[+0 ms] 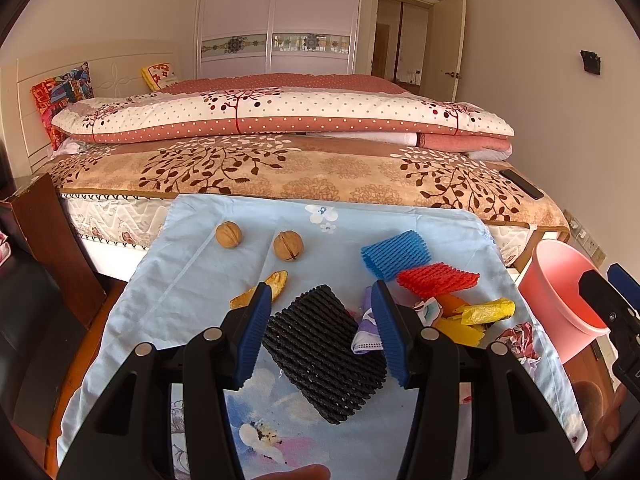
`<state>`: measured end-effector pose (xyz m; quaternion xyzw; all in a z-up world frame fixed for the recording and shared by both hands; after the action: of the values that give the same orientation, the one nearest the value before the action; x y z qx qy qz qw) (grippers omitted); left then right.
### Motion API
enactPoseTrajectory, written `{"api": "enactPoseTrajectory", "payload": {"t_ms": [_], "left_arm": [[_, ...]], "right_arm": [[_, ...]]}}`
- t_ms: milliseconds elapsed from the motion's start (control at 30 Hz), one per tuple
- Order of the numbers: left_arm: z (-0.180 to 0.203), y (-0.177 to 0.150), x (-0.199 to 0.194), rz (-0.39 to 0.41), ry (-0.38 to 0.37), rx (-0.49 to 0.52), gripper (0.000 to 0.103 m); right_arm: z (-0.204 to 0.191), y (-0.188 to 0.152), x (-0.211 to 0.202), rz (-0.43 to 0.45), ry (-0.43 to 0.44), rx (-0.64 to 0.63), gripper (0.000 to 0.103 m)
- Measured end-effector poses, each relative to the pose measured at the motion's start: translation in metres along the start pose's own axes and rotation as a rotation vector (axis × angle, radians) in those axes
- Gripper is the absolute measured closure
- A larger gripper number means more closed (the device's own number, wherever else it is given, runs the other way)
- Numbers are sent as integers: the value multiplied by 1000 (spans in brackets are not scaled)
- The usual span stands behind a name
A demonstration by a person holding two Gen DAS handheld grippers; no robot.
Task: Collect trash
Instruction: 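Move left tool over black mesh sleeve while right tool approaches crumpled red-white paper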
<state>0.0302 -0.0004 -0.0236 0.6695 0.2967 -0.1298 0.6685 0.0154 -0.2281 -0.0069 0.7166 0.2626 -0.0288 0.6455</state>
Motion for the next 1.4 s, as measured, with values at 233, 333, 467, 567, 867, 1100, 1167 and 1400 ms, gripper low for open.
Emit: {"api": "enactPoseTrajectory", "payload": {"t_ms": [233,333,467,567,867,1100,1167,1400], "left_arm": [[0,0,0,-1,1,0,51],[0,0,0,-1,0,0,51],[0,0,0,-1,0,0,51],[0,0,0,-1,0,0,51],[6,-5,-1,-5,-1,4,51],[5,-7,3,-17,-2,5,51],[4,-7,4,-22,-1,5,51],[4,-8,6,-33,-6,11,51]], "right_arm": [[0,0,0,0,1,-1,12],[1,0,0,0,1,1,12],[1,0,-1,-1,0,1,12],[1,0,-1,-1,0,1,12],[1,0,-1,0,1,2,12],[2,-1,-1,-2,2,6,12],[3,-2,-2,-5,2,7,12],[1,-7,-1,-16,3,8,12]]}}
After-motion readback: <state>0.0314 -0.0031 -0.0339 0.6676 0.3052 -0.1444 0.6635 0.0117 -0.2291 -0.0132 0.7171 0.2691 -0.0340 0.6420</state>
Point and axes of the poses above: each gripper's, at about its wrist camera, not at the fingertips, and x roughly the way its jaws point, z to its right, y to its top, the point moved 4 cm from there along x, roughly the way its jaws point, and after that the axes turned 13 degrees about y, right-handed, at the moved point
